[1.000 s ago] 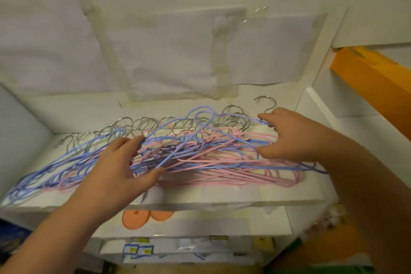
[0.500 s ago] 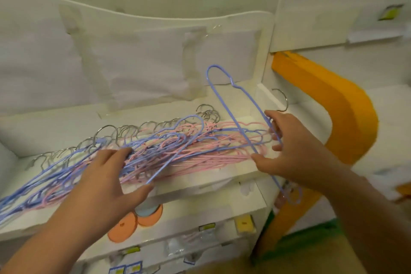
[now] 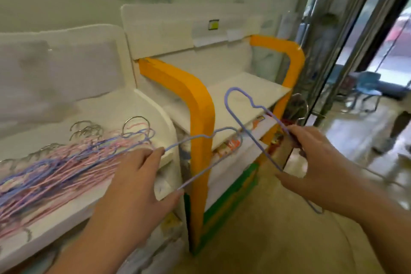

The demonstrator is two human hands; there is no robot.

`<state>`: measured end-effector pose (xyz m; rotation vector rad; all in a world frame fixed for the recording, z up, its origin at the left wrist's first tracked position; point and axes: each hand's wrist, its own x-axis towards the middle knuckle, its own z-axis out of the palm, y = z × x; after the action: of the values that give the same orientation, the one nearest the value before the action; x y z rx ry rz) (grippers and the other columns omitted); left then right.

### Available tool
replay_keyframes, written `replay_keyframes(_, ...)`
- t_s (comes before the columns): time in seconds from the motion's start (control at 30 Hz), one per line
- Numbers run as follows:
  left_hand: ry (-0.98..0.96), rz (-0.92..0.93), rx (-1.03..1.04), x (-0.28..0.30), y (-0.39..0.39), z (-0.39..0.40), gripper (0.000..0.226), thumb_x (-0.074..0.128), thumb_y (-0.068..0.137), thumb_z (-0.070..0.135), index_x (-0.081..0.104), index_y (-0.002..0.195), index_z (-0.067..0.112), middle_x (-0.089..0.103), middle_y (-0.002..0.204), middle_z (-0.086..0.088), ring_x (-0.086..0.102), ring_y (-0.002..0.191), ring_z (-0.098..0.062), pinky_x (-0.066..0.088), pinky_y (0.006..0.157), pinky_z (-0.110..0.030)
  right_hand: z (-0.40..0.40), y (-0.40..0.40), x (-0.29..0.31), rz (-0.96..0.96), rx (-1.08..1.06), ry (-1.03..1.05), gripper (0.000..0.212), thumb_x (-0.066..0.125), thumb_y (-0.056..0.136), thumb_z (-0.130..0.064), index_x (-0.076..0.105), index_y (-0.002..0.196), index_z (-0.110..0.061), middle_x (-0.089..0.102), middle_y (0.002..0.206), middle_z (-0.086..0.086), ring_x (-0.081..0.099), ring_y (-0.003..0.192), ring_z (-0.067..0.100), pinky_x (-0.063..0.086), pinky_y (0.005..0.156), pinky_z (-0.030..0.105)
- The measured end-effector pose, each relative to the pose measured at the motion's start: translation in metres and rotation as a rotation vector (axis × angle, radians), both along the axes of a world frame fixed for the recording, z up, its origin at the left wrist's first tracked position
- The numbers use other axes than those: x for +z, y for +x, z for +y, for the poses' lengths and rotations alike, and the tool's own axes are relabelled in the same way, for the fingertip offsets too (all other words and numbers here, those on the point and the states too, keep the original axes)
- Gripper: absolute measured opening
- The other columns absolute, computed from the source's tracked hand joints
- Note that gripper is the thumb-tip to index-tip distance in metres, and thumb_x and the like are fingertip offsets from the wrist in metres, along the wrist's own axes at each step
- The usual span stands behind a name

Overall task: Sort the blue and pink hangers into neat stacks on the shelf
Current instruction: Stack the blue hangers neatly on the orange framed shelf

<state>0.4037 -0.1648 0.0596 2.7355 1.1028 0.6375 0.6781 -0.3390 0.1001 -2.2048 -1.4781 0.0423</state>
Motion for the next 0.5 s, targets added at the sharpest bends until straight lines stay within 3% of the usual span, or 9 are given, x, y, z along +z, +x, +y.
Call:
replay_keyframes(0.1, 0.061, 0.035, -0.052, 0.007, 0.059, -0.012, 0.083, 0.063, 0.066, 0.069, 0.055, 0.132, 0.018, 0.057, 0.116, 0.002, 0.055, 0.106, -0.023, 0.049, 0.089, -0.042, -0.030, 0.047, -0.006, -0.034, -0.092, 0.012, 0.083, 0.077, 0.067, -0.046, 0.036, 0.138, -0.036, 0.038, 0.121, -0.018, 0.046, 0.113, 0.009, 0.045, 0.093, 0.030)
replay_keyframes(0.23, 0.098, 0.062, -0.103, 0.002, 0.152, -0.030, 0.086, 0.071, 0.063, 0.066, 0.053, 0.133, 0.020, 0.056, 0.121, 0.003, 0.054, 0.110, -0.023, 0.048, 0.093, -0.041, -0.061, 0.126, -0.018, -0.131, -0.203, 0.005, 0.097, 0.082, 0.066, -0.044, 0.034, 0.147, -0.024, 0.042, 0.135, -0.006, 0.040, 0.125, 0.017, 0.037, 0.096, 0.029)
replay_keyframes(0.37, 0.034, 0.095, -0.063, -0.005, 0.243, -0.050, 0.088, 0.062, 0.070, 0.070, 0.037, 0.143, 0.028, 0.047, 0.128, 0.009, 0.044, 0.117, -0.014, 0.041, 0.097, -0.030, -0.088, 0.209, -0.027, -0.059, -0.220, -0.009, 0.102, 0.082, 0.065, -0.050, 0.027, 0.148, -0.029, 0.041, 0.139, -0.008, 0.045, 0.124, 0.017, 0.046, 0.097, 0.038)
replay_keyframes(0.5, -0.037, 0.112, -0.023, -0.020, 0.310, -0.058, 0.084, 0.056, 0.070, 0.073, 0.037, 0.141, 0.032, 0.046, 0.121, 0.010, 0.044, 0.111, -0.013, 0.044, 0.090, -0.029, -0.095, 0.286, -0.031, -0.079, -0.171, -0.073, 0.104, 0.079, 0.065, -0.055, 0.021, 0.148, -0.032, 0.034, 0.145, -0.009, 0.039, 0.130, 0.016, 0.043, 0.101, 0.038)
